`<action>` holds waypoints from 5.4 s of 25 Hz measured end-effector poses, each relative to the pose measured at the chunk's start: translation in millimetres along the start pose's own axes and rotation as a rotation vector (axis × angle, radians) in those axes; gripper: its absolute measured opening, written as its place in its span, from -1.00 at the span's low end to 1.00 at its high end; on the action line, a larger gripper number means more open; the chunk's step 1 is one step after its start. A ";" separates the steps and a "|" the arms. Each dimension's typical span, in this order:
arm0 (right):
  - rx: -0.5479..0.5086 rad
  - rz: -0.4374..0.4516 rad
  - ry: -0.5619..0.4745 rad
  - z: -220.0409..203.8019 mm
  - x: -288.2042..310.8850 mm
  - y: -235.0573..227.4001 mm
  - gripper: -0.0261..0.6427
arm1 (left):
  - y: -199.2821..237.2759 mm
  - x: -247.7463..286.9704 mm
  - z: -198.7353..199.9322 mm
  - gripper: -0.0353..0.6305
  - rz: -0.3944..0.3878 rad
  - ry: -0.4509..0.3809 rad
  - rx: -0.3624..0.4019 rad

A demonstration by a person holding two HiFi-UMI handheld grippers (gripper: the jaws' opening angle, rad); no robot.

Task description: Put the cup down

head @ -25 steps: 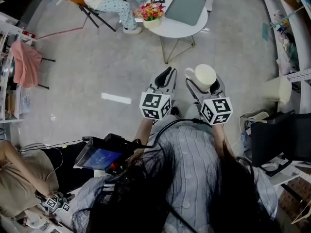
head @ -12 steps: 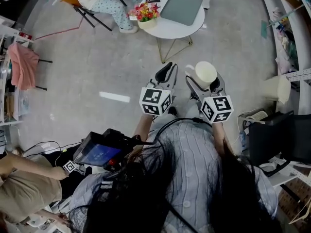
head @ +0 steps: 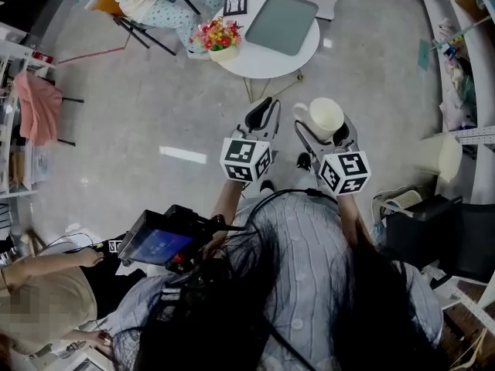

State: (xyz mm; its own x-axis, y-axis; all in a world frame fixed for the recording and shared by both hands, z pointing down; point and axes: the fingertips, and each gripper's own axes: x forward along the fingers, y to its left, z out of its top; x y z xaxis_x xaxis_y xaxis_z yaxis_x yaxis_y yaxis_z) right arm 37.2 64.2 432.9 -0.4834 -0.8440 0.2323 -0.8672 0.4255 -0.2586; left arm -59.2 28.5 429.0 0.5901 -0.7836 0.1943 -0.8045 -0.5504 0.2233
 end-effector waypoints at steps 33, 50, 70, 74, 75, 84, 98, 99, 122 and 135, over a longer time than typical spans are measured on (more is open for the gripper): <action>0.065 0.121 0.060 23.6 49.2 -143.0 0.32 | -26.4 134.8 6.8 -0.68 0.127 0.057 0.018; 0.046 0.093 0.061 29.7 100.1 -149.7 0.32 | 17.0 168.5 16.2 -0.68 0.088 0.055 0.045; 0.053 0.041 0.143 30.1 271.0 -160.7 0.32 | 155.3 246.0 30.9 -0.68 0.048 0.139 -0.019; 0.063 0.024 0.160 23.9 294.0 -169.8 0.32 | 166.2 258.6 29.6 -0.68 0.034 0.157 -0.028; 0.069 0.019 0.166 22.5 298.5 -172.6 0.32 | 168.5 262.0 29.0 -0.68 0.032 0.161 -0.029; 0.088 -0.019 0.220 -0.7 330.2 -187.8 0.32 | 187.7 286.6 15.5 -0.68 0.008 0.207 -0.038; 0.033 -0.023 0.372 -63.1 376.1 -201.5 0.32 | 204.2 301.6 0.0 -0.68 0.007 0.257 -0.046; 0.030 -0.022 0.378 -65.2 377.1 -201.9 0.32 | 203.3 300.9 -0.4 -0.68 0.007 0.259 -0.045; -0.016 -0.056 0.425 -96.0 414.1 -209.4 0.32 | 225.9 292.0 -16.1 -0.68 0.019 0.292 -0.057; -0.132 -0.067 0.413 -102.0 402.9 -203.3 0.32 | 218.5 288.9 -20.1 -0.68 0.010 0.300 -0.058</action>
State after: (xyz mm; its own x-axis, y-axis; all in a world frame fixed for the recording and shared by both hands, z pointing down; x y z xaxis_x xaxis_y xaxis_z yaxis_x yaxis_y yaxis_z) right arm 6.5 -329.0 674.8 -0.4098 -0.6807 0.6072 -0.8930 0.4351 -0.1150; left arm -63.1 -312.3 553.1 0.5831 -0.6638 0.4683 -0.8100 -0.5191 0.2728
